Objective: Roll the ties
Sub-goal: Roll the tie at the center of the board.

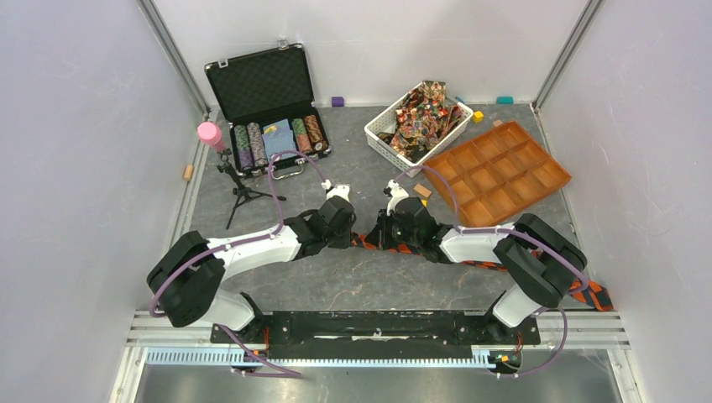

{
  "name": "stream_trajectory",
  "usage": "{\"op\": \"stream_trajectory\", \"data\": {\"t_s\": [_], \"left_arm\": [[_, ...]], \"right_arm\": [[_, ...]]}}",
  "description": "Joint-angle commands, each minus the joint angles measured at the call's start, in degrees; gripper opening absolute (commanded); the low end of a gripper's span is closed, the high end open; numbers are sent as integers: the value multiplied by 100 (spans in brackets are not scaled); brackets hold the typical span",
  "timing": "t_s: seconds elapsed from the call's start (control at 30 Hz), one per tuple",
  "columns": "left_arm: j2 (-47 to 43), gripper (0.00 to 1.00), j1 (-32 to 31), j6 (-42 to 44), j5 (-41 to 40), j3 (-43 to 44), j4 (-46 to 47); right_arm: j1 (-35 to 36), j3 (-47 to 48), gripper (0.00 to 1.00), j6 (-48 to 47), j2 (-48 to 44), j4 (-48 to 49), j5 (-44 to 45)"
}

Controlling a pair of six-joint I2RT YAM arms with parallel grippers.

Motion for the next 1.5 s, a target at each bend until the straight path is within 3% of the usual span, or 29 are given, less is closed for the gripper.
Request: {"op": "stream_trajectory", "data": {"t_s": [0.0, 0.33, 0.9, 1.2, 1.47], "left_arm": [[-107, 2, -24, -182, -117, 63, 194], [-104, 2, -24, -143, -26, 168, 132], [195, 2, -119, 109, 1023, 343, 766], [377, 2, -146, 148, 947, 340, 763], [460, 2, -147, 200, 900, 376, 698]], "right_arm": [[42, 263, 0, -3, 215, 169, 108], [41, 325, 0, -16, 746, 221, 142], [34, 190, 0, 25, 837, 429, 4], [32, -79, 0, -66, 391, 797, -245], [23, -73, 1, -365, -277, 107, 248]]}}
